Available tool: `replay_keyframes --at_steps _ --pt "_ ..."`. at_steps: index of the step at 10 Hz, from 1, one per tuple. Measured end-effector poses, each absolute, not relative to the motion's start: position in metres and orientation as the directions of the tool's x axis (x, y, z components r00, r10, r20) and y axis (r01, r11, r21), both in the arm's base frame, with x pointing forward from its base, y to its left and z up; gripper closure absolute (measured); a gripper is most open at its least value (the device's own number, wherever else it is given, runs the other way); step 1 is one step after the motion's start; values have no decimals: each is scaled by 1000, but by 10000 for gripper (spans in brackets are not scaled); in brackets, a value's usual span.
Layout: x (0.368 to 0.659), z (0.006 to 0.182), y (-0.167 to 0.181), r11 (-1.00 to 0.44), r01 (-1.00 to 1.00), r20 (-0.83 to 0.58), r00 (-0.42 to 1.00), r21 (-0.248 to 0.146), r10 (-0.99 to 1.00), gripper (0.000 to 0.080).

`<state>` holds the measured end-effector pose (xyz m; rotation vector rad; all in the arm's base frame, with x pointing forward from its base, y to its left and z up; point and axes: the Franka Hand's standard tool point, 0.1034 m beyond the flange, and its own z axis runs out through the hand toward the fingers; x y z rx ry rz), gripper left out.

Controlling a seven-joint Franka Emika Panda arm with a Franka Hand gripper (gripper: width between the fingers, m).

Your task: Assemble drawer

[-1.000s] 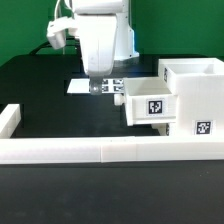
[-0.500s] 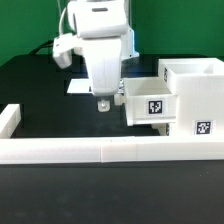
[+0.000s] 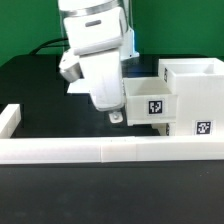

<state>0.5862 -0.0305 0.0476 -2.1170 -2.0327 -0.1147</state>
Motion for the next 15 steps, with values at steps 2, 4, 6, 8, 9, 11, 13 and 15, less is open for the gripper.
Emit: replay_keyframes --at_steps 2,4,6,8,9,11,13,15 --pt "589 52 -20 -59 994 192 76 -95 978 150" --pt "589 53 -17 -62 994 190 79 -93 979 150" --pt "588 52 -18 -63 994 190 80 -95 979 150" --pt "588 51 -14 -52 994 193 70 -97 979 150" --pt "589 51 -9 -45 994 196 65 -102 978 150" --pt "591 51 -2 -33 994 199 53 -99 979 150" --pt "594 55 15 -13 996 206 32 -93 978 150" --pt "594 55 31 10 996 212 10 -93 977 150"
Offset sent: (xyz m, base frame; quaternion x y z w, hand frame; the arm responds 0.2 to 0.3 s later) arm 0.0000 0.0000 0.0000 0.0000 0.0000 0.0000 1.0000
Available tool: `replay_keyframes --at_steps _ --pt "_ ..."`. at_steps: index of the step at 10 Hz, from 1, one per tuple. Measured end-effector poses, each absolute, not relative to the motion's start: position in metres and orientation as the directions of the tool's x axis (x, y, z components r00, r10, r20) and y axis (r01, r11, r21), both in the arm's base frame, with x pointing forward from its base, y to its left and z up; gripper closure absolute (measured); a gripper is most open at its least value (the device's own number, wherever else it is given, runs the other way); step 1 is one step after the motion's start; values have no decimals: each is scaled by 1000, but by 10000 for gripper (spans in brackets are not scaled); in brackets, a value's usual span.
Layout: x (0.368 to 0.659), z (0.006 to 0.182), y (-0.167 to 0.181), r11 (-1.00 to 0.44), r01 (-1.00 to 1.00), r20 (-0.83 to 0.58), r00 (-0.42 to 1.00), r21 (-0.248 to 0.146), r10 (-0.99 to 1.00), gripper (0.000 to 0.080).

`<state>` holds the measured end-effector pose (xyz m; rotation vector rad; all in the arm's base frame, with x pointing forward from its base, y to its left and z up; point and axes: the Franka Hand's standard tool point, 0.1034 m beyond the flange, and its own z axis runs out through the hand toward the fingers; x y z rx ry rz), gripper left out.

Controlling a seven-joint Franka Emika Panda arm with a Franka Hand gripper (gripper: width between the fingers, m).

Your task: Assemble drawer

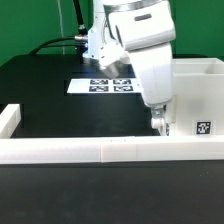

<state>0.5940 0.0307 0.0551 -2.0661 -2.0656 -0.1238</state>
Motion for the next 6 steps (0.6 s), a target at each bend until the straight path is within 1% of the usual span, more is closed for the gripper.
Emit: replay_keyframes --at_steps 1,4,5,6 --pt "593 54 36 8 995 212 13 -97 977 150" --pt "593 54 36 -9 995 196 29 -101 980 150" --pt "593 55 26 4 995 193 15 -98 981 150" --pt "594 56 6 -1 996 185 19 -94 983 150"
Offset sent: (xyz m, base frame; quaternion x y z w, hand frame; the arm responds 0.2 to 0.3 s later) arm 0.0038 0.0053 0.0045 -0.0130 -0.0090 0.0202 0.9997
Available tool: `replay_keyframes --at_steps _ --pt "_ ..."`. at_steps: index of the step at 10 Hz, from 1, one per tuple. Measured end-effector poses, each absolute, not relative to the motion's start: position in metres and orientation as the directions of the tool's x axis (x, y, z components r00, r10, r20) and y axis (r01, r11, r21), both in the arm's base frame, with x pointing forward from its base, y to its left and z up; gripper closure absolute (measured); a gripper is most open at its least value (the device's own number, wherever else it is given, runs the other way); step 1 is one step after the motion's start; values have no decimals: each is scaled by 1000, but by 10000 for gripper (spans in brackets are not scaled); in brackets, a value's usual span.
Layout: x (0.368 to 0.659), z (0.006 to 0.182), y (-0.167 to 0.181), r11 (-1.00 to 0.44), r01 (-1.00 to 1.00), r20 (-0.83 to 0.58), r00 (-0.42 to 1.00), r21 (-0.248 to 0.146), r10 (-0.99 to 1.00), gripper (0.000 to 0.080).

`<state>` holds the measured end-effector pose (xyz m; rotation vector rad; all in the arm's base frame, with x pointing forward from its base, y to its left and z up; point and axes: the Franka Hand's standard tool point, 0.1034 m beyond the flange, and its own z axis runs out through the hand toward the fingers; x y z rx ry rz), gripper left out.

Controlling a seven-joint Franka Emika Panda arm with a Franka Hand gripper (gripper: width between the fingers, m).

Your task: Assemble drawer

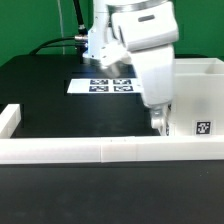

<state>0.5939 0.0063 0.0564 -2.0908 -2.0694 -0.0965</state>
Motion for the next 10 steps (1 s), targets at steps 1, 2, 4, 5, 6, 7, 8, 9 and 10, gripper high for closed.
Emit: replay_keyframes --at_steps 1,2,4,5,6,7,8,9,10 --pt "595 58 -9 -1 996 179 17 -87 984 150" --pt "594 60 -21 -7 997 176 22 -82 984 150" --pt "589 69 -38 -45 997 160 55 -67 986 150" --pt "581 73 -43 -67 996 154 75 -56 985 150" --pt "568 76 -49 -100 994 152 106 -48 983 150" --pt "557 73 -53 -114 992 151 121 -55 981 150" --pt "557 72 -53 -110 992 150 118 -57 982 150" --pt "557 72 -52 -110 992 151 118 -57 982 150" --pt "557 71 -53 -110 992 151 118 -58 981 150"
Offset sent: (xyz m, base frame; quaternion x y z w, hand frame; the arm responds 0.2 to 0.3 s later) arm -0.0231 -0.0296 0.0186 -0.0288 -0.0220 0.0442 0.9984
